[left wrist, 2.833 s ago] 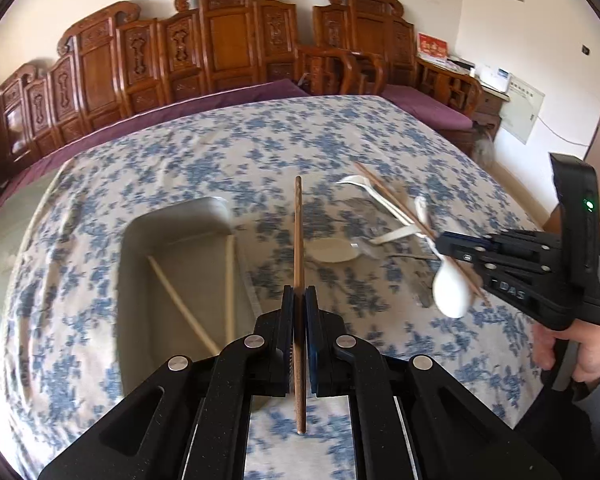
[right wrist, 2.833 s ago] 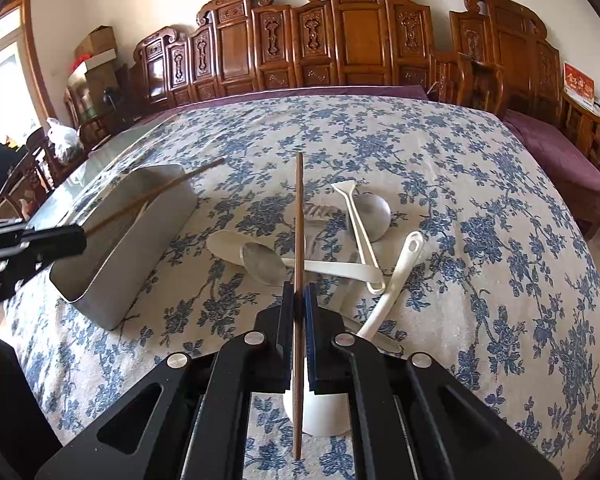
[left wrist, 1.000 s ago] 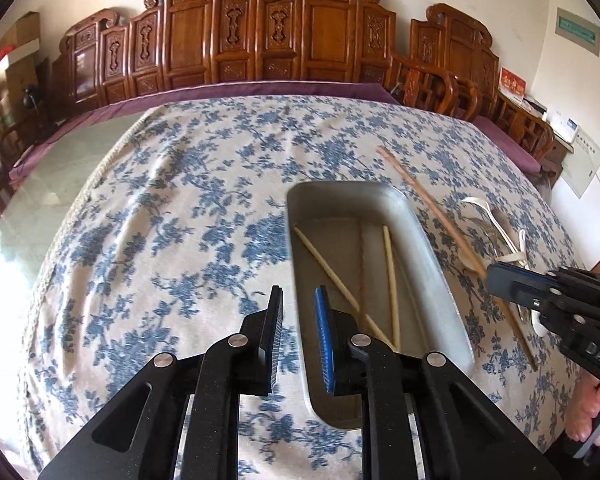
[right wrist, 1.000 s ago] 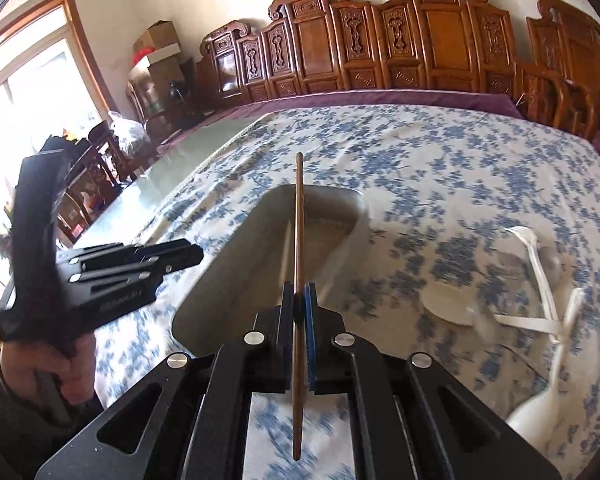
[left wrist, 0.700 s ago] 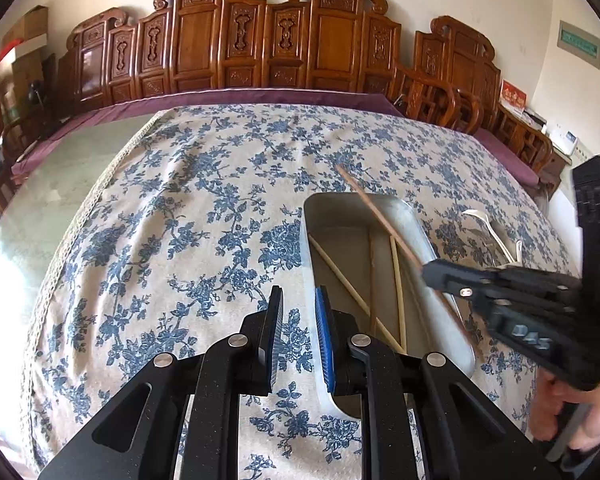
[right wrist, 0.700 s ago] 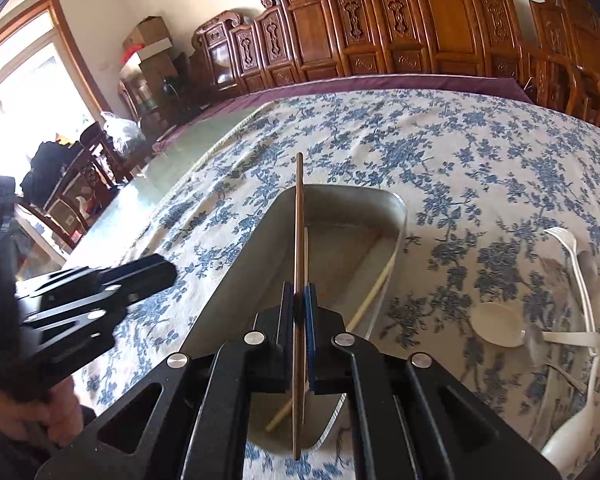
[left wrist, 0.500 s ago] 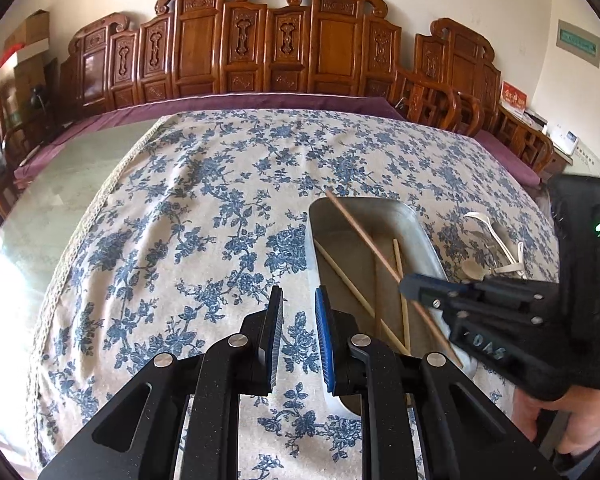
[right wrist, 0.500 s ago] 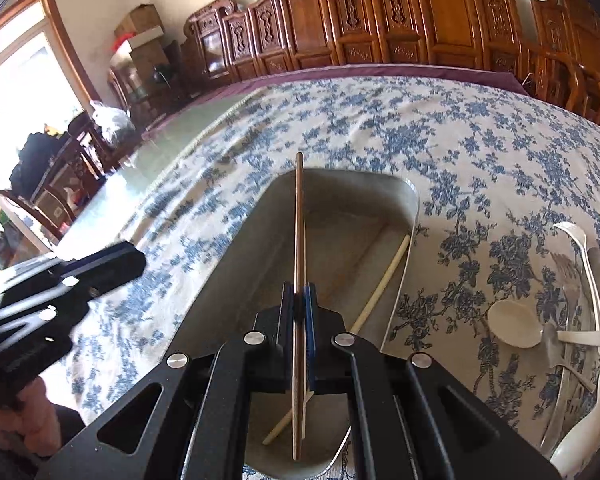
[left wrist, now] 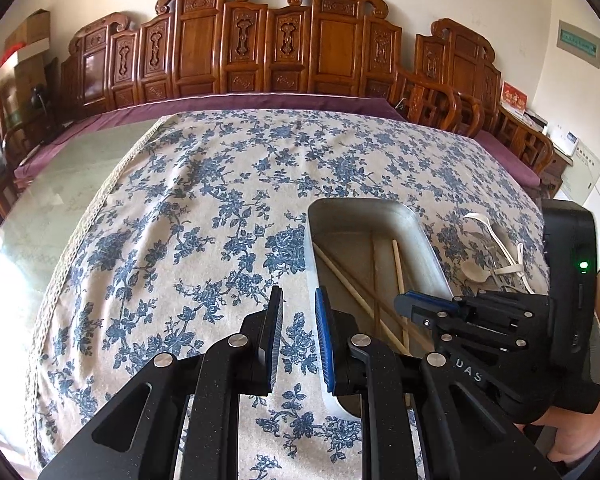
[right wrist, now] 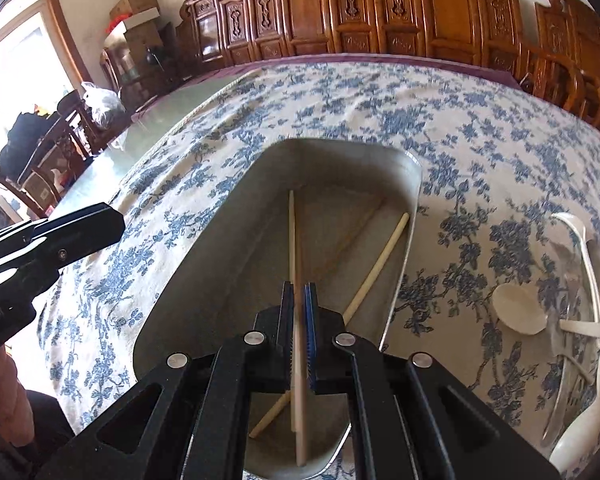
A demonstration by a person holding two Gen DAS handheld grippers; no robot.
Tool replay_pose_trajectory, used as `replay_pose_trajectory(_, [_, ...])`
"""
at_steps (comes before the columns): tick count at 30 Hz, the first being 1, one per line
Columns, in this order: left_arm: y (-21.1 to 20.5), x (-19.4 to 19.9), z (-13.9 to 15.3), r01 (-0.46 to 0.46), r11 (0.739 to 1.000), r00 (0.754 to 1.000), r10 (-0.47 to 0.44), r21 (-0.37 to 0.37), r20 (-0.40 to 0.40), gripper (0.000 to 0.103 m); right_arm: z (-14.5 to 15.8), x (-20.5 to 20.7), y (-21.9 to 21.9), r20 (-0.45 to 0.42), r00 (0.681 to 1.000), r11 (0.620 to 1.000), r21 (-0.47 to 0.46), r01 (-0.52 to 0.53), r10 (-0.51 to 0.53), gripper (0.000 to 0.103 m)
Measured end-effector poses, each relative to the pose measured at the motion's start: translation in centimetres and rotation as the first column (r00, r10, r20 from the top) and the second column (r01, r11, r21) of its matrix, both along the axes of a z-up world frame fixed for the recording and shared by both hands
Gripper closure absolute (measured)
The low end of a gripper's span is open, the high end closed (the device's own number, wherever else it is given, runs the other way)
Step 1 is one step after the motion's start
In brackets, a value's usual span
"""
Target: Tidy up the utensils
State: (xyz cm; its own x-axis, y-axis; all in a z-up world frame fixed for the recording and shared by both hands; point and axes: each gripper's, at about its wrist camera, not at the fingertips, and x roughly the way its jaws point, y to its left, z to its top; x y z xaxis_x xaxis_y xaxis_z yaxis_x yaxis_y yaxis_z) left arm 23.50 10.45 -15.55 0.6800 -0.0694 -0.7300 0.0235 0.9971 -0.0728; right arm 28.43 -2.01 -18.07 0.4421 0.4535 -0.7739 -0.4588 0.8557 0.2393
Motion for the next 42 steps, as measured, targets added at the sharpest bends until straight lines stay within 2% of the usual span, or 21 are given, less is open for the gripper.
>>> replay_pose_trajectory(5, [-0.9,0.1,0.1,0.011,1.0,1.0,-0.011,0.004,0.006,0.087,1.5,-0.2,-1.4,0.028,0.999,0.999,0.041,-0.018,0.017,0.096])
replay_pose_trajectory(9, [-2.0,0.2,0.1,0.025,1.0,1.0,-0.025,-0.003,0.008,0.086,3.2,-1.0,-4.7,0.076,0.997,0.998,0.055,-0.012,0.007,0.096])
replay_pose_trajectory(15, [-4.8,0.1,0.2,0.077,0.997,0.997,-0.077,0.005,0.022,0.08,4.3,-2.1,-11.4,0.14,0.989,0.999,-0.016,0.045,-0.042,0.096])
replay_pose_trajectory(18, [-6.5,0.0,0.1,0.107,0.994,0.994,-0.107,0.011,0.031,0.072,4.3,-2.3,-14.5,0.169,0.983,0.995,-0.063,0.078,-0.067,0.096])
replay_pose_trajectory(21, [-7.8,-0.2,-0.2,0.133,0.991,0.991,-0.133,0.02,0.033,0.07,3.7,-2.2,-17.5,0.179,0.979,0.989,-0.098,0.112,-0.093,0.095])
replay_pose_trajectory(24, [-8.7,-0.4,-0.4,0.149,0.988,0.988,-0.151,0.031,0.034,0.068,2.8,-1.8,-20.0,0.181,0.976,0.982,-0.117,0.146,-0.123,0.079])
replay_pose_trajectory(26, [-9.1,-0.4,-0.7,0.157,0.987,0.987,-0.158,0.032,0.03,0.068,2.1,-1.3,-20.8,0.169,0.976,0.982,-0.106,0.159,-0.14,0.076])
replay_pose_trajectory(30, [-9.5,-0.4,-1.0,0.16,0.987,0.987,-0.161,0.02,0.021,0.068,0.7,-0.2,-21.3,0.144,0.98,0.983,-0.101,0.154,-0.139,0.073])
replay_pose_trajectory(39, [-11.4,-0.9,-1.5,0.202,0.979,0.979,-0.202,0.024,0.018,0.067,-2.5,1.3,-18.1,0.071,0.997,0.986,-0.159,0.042,-0.031,0.073])
replay_pose_trajectory(41, [-11.7,-0.9,-1.5,0.209,0.977,0.978,-0.21,0.028,0.018,0.067,-2.8,1.4,-17.1,0.078,0.997,0.983,-0.18,0.026,-0.012,0.068])
replay_pose_trajectory(42, [-11.9,-1.0,-1.6,0.213,0.977,0.977,-0.214,0.029,0.019,0.067,-3.0,1.5,-16.8,0.079,0.997,0.983,-0.184,0.021,-0.006,0.062])
